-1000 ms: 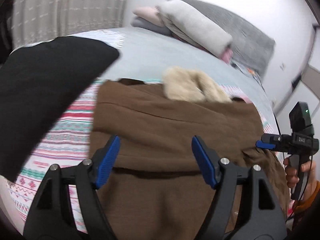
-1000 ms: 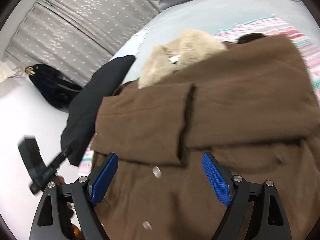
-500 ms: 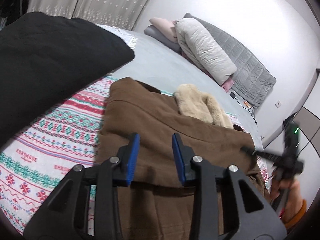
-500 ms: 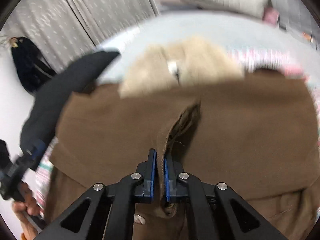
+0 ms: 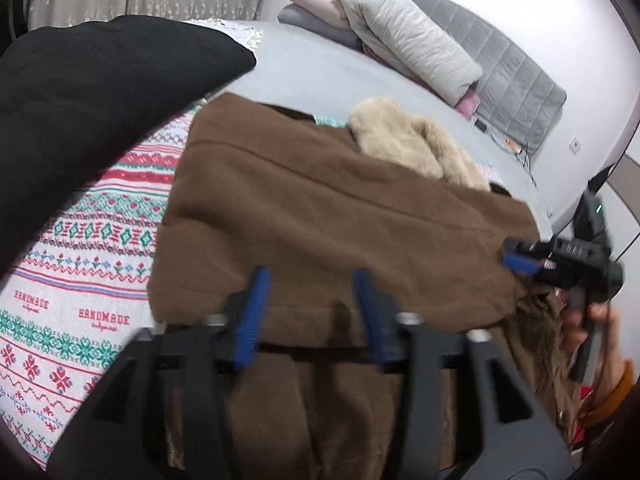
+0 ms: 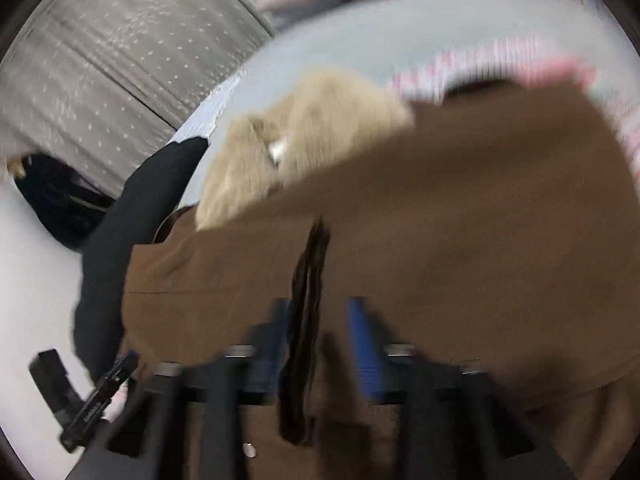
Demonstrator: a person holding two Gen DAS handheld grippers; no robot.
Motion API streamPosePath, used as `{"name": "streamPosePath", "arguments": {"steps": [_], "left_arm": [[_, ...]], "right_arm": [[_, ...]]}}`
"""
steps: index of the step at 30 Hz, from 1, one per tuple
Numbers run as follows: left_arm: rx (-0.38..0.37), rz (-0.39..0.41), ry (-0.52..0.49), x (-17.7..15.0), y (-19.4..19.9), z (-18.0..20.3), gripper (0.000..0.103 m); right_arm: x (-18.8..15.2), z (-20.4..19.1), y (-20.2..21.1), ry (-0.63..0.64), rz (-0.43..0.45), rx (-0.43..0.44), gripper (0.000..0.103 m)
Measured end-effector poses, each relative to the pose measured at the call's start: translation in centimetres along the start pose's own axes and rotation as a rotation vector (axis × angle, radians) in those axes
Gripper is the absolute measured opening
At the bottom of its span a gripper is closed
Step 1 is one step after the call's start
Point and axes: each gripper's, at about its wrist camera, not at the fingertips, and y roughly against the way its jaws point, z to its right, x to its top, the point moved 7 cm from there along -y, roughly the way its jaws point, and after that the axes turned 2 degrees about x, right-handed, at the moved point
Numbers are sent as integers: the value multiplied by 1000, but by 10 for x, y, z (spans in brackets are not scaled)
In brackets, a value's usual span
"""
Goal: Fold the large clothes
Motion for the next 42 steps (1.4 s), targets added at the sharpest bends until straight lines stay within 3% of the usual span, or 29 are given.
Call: {"name": "streamPosePath", "arguments": {"steps": [3, 5, 6, 7, 8, 9, 10, 11, 12, 15, 16, 18, 20, 22, 25, 28, 32, 35, 37, 39, 40, 41, 42], "left_arm": [[17, 51, 11, 5, 7, -5, 77], [38, 60, 21, 6, 8, -9, 78], [38, 73, 30, 8, 10, -11, 78], [25, 87, 37, 9, 13, -12, 77], [-9, 112, 43, 10, 16, -12, 74], [-38, 144, 54, 13, 21, -13, 57], [-45, 157, 64, 14, 23, -14, 47], [-49, 159, 80, 15, 23, -16, 35], [-54, 157, 83, 15, 22, -17, 33], [-32, 109, 77, 7, 7, -21, 33], [-36, 78, 75, 3, 0, -20, 33], [9, -1, 46, -6, -19, -19, 33], [46, -13, 0, -10, -23, -13, 33], [61, -3, -23, -5, -18, -8, 33], [1, 57, 5, 4, -9, 0, 33], [17, 24, -15, -3, -21, 2, 33], [49, -16, -48, -18, -40, -1, 34], [29, -17, -30, -18, -36, -1, 35], [3, -20, 13, -16, -29, -1, 44], [-39, -22, 48, -15, -21, 3, 70], [-48, -16, 61, -13, -16, 7, 75], [-37, -6, 74, -11, -9, 10, 84], [-5, 1, 87, -10, -3, 12, 92]], "right_arm": [[-15, -19, -20, 35, -19, 55, 57], [-31, -40, -33, 131, -58, 44, 35], [-37, -48, -40, 186, -76, 10, 19], [-40, -57, -45, 259, -70, -57, 11], [-40, -68, -44, 328, -52, -98, 9], [-37, -76, -40, 360, -30, -106, 8], [-31, -86, -28, 380, 21, -95, 7], [-24, -95, -16, 383, 66, -68, 7], [-14, -103, 3, 381, 131, -40, 7], [5, -108, 34, 421, 250, -106, 7], [9, -101, 35, 423, 251, -137, 8], [10, -82, 19, 393, 183, -164, 14], [9, -55, -7, 370, 63, -275, 16], [9, -39, -4, 344, 70, -337, 17], [10, -44, 15, 292, 148, -249, 28], [-1, -66, 14, 355, 158, -222, 42], [-22, -87, -19, 474, 96, -251, 46], [-35, -65, -51, 506, 41, -293, 46], [-38, -58, -45, 513, 99, -239, 46], [-42, -56, -32, 510, 117, -253, 46], [-46, -57, -22, 518, 126, -259, 48], [-49, -58, -12, 528, 130, -267, 52], [-52, -59, -2, 534, 129, -281, 64]]}}
